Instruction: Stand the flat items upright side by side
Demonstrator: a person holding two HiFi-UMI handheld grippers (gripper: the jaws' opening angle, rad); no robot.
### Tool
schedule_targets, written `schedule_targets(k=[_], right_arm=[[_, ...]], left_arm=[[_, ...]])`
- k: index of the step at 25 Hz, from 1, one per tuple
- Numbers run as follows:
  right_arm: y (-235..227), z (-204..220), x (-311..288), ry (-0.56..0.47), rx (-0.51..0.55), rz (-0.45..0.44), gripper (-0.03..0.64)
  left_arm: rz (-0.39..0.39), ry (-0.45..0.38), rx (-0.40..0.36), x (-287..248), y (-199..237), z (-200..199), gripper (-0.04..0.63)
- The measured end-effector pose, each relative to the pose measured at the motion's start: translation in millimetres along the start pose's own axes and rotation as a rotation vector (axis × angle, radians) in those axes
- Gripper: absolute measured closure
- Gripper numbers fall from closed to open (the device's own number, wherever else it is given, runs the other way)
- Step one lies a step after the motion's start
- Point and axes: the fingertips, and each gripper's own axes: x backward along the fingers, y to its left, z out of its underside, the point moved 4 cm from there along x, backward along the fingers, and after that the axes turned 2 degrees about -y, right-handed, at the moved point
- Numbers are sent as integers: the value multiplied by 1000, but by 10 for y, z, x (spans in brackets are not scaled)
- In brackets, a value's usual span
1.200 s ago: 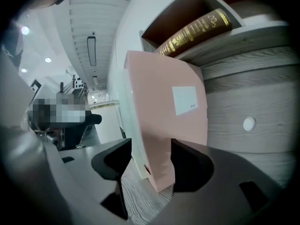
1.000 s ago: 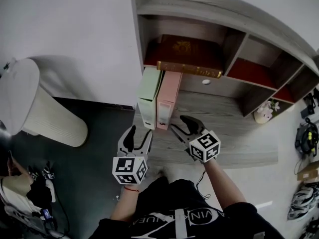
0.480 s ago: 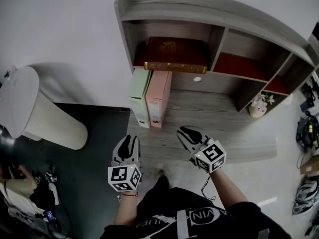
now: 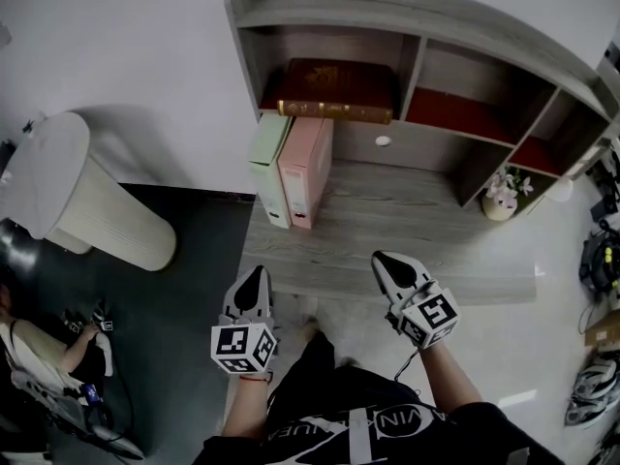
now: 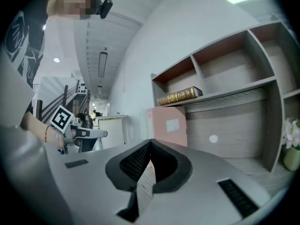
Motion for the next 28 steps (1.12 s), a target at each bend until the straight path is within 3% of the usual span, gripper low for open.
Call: schedule_targets(k=[4, 16, 28], right_arm=[[65, -66, 222, -16, 26, 0, 607], [266, -29, 834, -39, -31, -7, 607], [382, -80, 1082, -74, -12, -10, 607]], left_arm=[[-10, -13, -1, 189, -128, 17, 592], [-25, -47, -8, 689, -453, 60, 592], [-29, -112, -30, 962, -614, 2, 592]])
